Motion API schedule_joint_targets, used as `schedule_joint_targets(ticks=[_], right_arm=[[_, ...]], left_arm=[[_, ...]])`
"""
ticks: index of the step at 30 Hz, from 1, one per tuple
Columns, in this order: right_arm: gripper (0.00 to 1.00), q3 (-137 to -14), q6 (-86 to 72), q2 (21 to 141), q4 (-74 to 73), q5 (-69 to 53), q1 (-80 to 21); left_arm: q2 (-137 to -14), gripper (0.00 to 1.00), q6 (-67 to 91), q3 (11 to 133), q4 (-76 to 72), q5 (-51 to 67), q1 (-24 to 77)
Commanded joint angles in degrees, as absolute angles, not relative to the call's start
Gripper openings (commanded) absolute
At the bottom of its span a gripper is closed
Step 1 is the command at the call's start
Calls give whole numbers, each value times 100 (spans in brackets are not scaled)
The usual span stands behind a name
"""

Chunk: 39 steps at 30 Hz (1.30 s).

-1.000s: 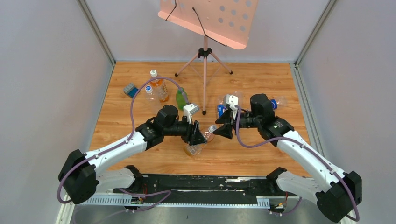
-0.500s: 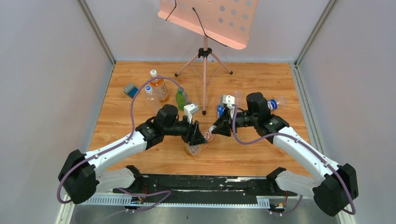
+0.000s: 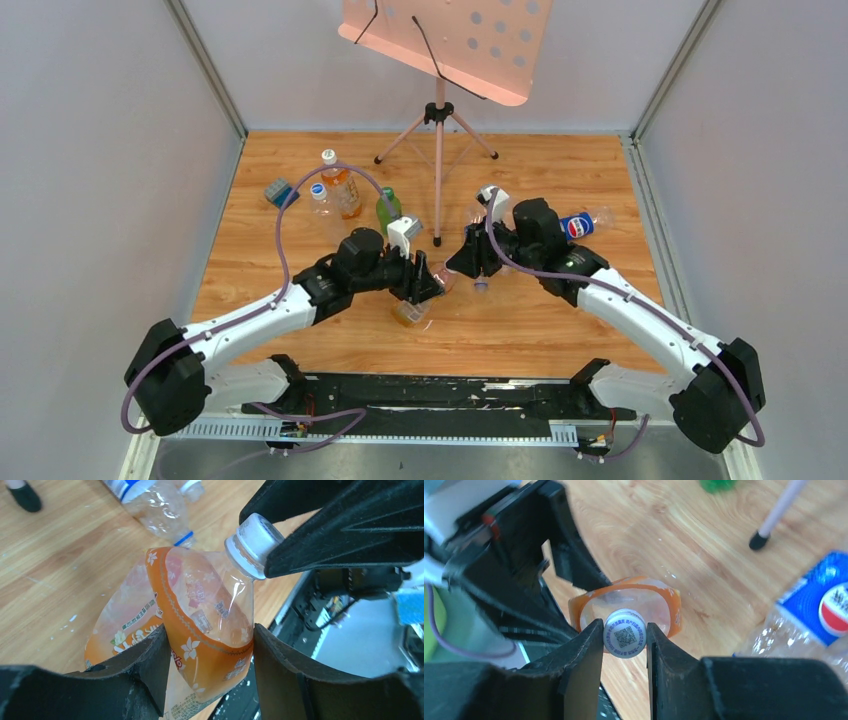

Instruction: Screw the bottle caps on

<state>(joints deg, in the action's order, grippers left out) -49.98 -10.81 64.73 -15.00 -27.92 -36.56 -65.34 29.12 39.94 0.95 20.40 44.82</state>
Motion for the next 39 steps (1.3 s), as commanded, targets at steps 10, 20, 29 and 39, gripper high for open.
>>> schedule_joint_targets(ticks=[10,20,29,39], right_arm=[[76,-5355,-2561,5939,-1890,-992,-4378],[76,-5232,1441,5028,-1915,-3104,-3892],[65,-5318,2175,5318,-2073,-4440,-3744],[47,-5361,2260,5569,-2194,-4552,-3727]], left_arm=[[-6308,0,2986,4060,-869,125,5097],[-6506,0,2013,4591,608,2969,4253],[-6728,0,1183,5177,1534,3888,4236],[-6811,0,983,5324,1681,4162,4237]])
